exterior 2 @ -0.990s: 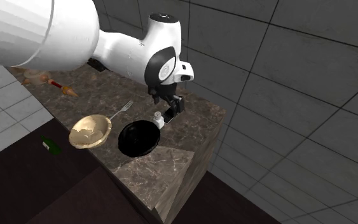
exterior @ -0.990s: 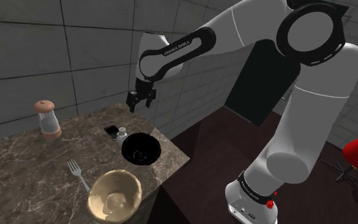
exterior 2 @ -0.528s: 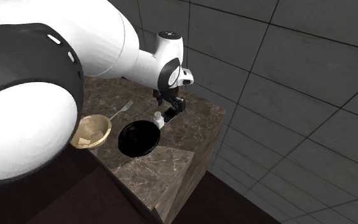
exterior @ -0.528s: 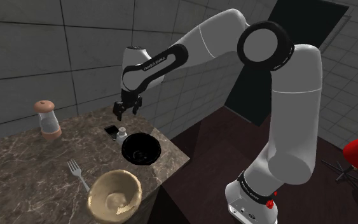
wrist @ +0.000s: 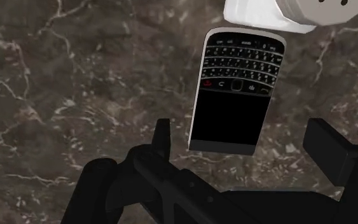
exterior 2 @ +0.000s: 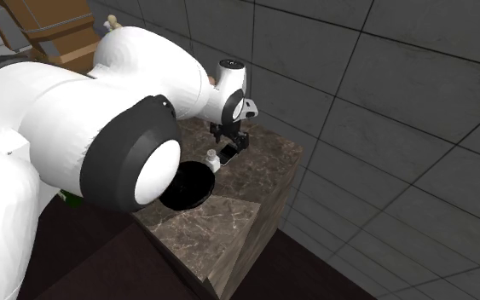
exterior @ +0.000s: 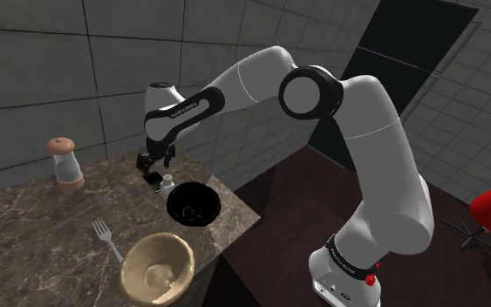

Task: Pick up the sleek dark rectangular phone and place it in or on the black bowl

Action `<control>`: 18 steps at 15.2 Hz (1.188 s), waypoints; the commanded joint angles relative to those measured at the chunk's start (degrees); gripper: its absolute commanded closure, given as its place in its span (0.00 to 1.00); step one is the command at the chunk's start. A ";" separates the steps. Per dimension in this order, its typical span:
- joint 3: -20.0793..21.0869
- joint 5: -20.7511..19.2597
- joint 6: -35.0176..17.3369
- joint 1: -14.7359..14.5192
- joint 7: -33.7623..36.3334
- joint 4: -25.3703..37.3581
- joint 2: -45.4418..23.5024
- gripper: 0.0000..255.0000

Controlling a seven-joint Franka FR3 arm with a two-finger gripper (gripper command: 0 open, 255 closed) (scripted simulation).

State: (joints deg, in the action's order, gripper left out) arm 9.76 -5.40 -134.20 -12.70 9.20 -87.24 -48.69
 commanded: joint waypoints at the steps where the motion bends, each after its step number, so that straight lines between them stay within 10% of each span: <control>1: -0.12 -0.24 -0.19 -0.52 0.05 1.94 -2.16 0.00; 15: -0.54 -0.60 -2.62 -1.04 0.22 3.48 -6.12 0.00; 16: -0.54 -0.60 -2.62 -1.04 0.22 3.48 -6.12 1.00; 18: -0.54 -0.59 -2.59 -1.07 0.24 3.53 -6.14 1.00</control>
State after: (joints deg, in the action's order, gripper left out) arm 9.21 -6.00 -136.79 -13.74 9.44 -83.70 -54.75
